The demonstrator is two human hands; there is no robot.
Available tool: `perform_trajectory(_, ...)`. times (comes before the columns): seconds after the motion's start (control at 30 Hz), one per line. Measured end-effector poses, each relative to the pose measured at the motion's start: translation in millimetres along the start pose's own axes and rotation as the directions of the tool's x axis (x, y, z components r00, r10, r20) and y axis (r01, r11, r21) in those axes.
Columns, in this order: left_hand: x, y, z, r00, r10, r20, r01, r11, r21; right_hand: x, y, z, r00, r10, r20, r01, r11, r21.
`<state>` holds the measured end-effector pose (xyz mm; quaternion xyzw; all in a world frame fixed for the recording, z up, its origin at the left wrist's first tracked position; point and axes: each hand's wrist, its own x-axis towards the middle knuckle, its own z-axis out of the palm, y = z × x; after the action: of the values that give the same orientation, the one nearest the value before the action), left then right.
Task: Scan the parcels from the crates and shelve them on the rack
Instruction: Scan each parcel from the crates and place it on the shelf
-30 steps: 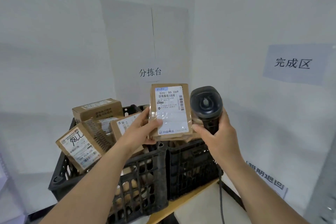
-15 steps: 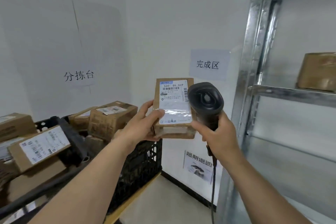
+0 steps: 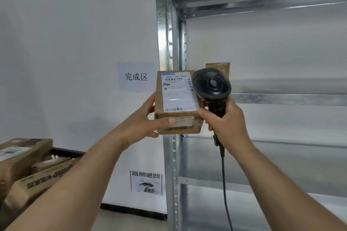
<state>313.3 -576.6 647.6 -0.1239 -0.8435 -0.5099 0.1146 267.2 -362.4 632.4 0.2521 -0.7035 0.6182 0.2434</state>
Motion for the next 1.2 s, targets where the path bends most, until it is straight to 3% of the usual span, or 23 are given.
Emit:
perform_trajectory(0.4, 70, 46, 78, 0.977, 0.21, 0.038, -0.211, 0.977, 0.018, 7, -8, -95, 0.976, -0.003, -0.217, -0.03, 0.989, -0.146)
perform_trajectory(0.57, 111, 63, 116, 0.975, 0.221, 0.018, -0.22, 0.975, -0.03, 36, 6, -137, 0.966, -0.022, -0.256, -0.028, 0.981, -0.191)
perform_trajectory(0.77, 160, 88, 165, 0.977, 0.211, -0.022, -0.212, 0.972, -0.099, 84, 22, -192, 0.968, -0.046, -0.248, -0.019, 0.967, -0.253)
perform_trajectory(1.2, 254, 111, 227, 0.961, 0.119, -0.249, -0.064, 0.973, 0.22, 178, 65, -257, 0.993, 0.058, -0.099, -0.087, 0.945, -0.314)
